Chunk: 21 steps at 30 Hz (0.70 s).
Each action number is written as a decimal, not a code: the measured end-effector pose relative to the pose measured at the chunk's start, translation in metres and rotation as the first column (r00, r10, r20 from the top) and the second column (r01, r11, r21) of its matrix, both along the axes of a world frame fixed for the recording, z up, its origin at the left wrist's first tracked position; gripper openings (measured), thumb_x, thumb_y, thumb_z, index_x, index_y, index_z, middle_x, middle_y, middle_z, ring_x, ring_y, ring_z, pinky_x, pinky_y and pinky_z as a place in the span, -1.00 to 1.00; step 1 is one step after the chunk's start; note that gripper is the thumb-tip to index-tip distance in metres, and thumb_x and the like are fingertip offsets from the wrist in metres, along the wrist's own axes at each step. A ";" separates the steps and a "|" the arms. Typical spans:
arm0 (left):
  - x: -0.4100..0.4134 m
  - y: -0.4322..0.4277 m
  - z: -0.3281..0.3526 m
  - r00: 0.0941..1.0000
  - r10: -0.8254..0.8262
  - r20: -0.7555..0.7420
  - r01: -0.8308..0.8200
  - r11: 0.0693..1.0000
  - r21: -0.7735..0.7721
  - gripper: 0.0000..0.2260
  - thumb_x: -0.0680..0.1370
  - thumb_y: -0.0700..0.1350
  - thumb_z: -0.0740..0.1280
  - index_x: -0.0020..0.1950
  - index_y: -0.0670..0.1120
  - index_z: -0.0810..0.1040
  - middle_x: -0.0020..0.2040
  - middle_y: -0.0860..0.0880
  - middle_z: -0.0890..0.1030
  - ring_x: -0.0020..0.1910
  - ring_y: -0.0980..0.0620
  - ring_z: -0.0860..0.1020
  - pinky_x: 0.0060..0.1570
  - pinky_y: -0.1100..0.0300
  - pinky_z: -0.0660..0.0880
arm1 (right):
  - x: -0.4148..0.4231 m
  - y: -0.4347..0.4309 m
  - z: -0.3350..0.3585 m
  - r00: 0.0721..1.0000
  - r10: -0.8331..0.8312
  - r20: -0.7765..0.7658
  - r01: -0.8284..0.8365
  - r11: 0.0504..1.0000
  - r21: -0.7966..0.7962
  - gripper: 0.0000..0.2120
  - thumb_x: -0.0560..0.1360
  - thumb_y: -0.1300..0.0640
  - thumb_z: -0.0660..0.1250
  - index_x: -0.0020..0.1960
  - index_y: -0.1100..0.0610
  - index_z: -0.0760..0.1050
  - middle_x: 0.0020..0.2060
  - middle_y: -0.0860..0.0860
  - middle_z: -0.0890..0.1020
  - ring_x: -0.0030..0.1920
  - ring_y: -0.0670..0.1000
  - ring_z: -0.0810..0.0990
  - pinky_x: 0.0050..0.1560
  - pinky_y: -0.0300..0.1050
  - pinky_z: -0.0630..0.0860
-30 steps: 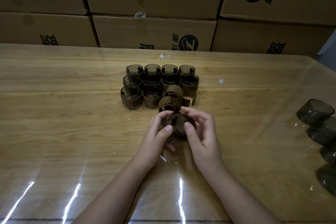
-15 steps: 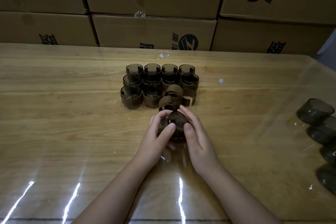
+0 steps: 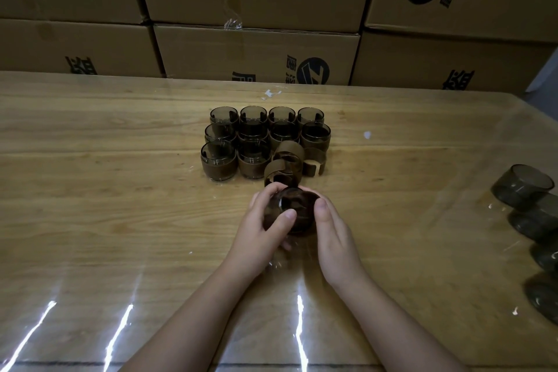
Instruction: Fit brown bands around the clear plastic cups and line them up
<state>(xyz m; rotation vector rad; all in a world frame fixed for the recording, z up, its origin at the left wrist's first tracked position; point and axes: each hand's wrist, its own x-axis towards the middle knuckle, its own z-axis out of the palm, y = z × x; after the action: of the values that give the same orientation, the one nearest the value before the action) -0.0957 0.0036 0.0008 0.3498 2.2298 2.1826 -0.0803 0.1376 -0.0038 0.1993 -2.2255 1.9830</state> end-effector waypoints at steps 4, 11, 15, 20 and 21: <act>0.001 0.001 0.001 1.000 0.008 0.004 -0.008 1.000 -0.016 -0.60 0.35 0.13 0.35 0.18 0.19 0.43 0.20 -0.15 0.43 -0.16 0.16 0.58 -0.37 0.21 0.55 | -0.002 0.000 -0.002 0.999 -0.044 0.009 0.044 0.999 -0.006 -0.57 0.59 -0.13 -0.01 0.24 -0.02 0.52 0.03 -0.24 0.63 0.12 -0.23 0.57 0.09 -0.37 0.44; -0.001 0.001 -0.003 0.999 0.017 -0.031 -0.019 0.998 -0.053 -0.69 0.54 -0.14 0.34 0.21 0.15 0.40 0.21 -0.12 0.39 -0.20 0.18 0.58 -0.36 0.20 0.57 | -0.002 0.000 0.001 0.998 -0.053 0.046 0.055 0.997 -0.046 -0.63 0.56 -0.14 0.00 0.05 -0.08 0.56 -0.07 -0.24 0.66 0.00 -0.24 0.60 -0.04 -0.44 0.44; 0.001 0.001 -0.002 0.999 0.013 -0.050 -0.017 0.998 -0.064 -0.66 0.58 -0.22 0.30 0.21 0.18 0.38 0.14 0.00 0.37 -0.23 0.22 0.57 -0.35 0.21 0.58 | -0.003 -0.001 0.002 0.996 -0.068 0.062 0.071 0.996 -0.059 -0.63 0.56 -0.17 0.01 0.01 -0.09 0.56 -0.10 -0.25 0.66 -0.03 -0.26 0.60 -0.08 -0.46 0.42; 0.004 0.002 0.004 0.997 0.015 -0.072 -0.021 0.996 -0.085 -0.66 0.44 0.05 0.31 0.20 0.20 0.38 0.14 0.02 0.38 -0.10 0.29 0.54 -0.29 0.38 0.53 | -0.005 0.000 0.001 0.995 -0.076 0.071 0.081 0.994 -0.076 -0.70 0.60 -0.11 0.09 0.00 -0.05 0.57 -0.12 -0.18 0.67 -0.05 -0.20 0.62 -0.07 -0.39 0.47; 0.005 0.001 0.005 0.994 0.016 -0.104 -0.027 0.993 -0.111 -0.64 0.41 0.10 0.30 0.19 0.19 0.38 0.15 0.01 0.39 -0.05 0.34 0.51 -0.25 0.45 0.49 | -0.005 0.001 0.001 0.993 -0.081 0.082 0.088 0.993 -0.082 -0.74 0.63 -0.04 0.12 0.00 -0.04 0.58 -0.13 -0.16 0.67 -0.05 -0.18 0.62 -0.06 -0.35 0.48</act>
<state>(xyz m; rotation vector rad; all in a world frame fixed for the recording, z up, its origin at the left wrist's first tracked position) -0.0906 0.0047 0.0056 0.4485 2.4086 2.0829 -0.0852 0.1389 -0.0032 0.0168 -2.1502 2.0691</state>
